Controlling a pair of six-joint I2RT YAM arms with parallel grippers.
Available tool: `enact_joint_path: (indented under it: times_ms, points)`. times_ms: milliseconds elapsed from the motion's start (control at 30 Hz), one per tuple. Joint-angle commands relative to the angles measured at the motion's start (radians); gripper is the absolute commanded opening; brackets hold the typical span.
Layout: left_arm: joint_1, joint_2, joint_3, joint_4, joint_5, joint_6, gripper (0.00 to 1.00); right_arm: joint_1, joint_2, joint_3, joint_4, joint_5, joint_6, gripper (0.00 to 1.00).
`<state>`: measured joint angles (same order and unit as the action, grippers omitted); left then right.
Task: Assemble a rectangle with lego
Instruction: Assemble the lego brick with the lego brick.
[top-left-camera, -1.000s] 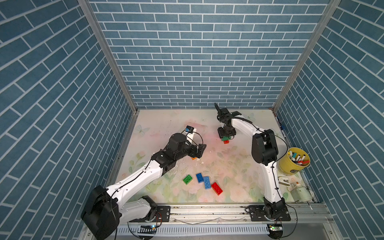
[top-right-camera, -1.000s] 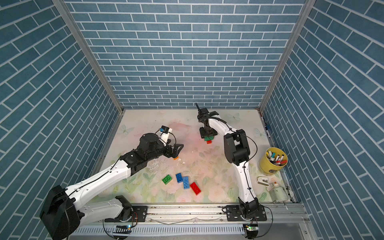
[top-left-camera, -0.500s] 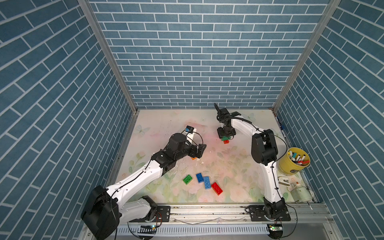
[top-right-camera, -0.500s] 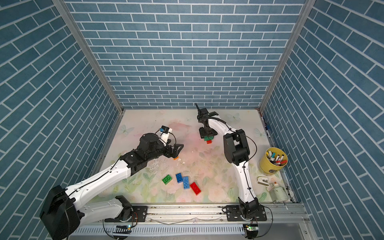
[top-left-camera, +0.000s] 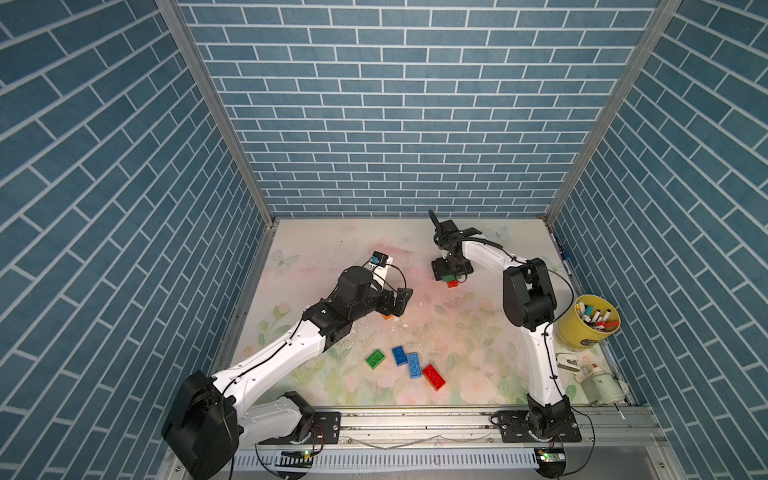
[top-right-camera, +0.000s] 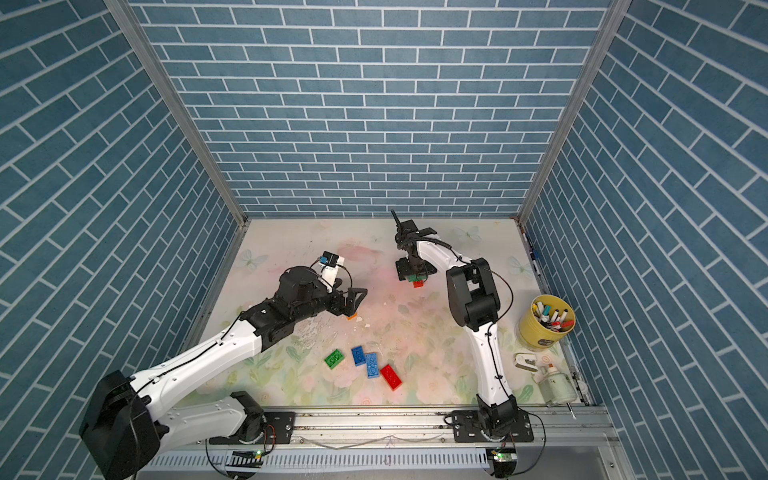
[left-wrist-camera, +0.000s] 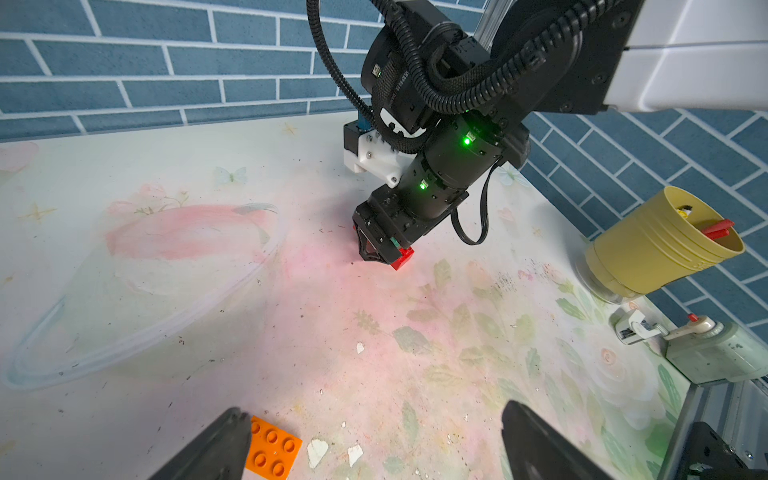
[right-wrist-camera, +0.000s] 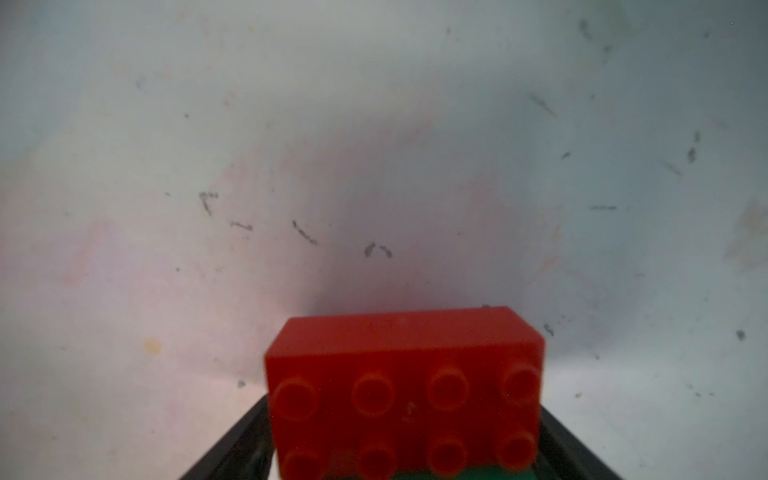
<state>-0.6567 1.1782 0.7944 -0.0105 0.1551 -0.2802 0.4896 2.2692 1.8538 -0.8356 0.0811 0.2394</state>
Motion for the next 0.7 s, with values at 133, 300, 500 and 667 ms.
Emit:
enact_joint_path:
  times_ms: [133, 300, 500, 667]
  points:
    - [0.006, -0.005, 0.025, 0.003, 0.014, 0.009, 1.0, 0.0, -0.164, -0.133, 0.09, -0.014, 0.021, 0.83]
    - [0.008, -0.003, 0.024, 0.003, 0.019, 0.009, 1.0, 0.001, -0.178, -0.161, 0.12, -0.019, 0.018, 0.82]
    - [0.006, -0.003, 0.025, 0.003, 0.018, 0.008, 1.0, 0.004, -0.172, -0.16, 0.117, -0.017, 0.014, 0.77]
    - [0.008, -0.003, 0.025, 0.003, 0.019, 0.007, 1.0, 0.005, -0.162, -0.159, 0.116, -0.016, 0.012, 0.74]
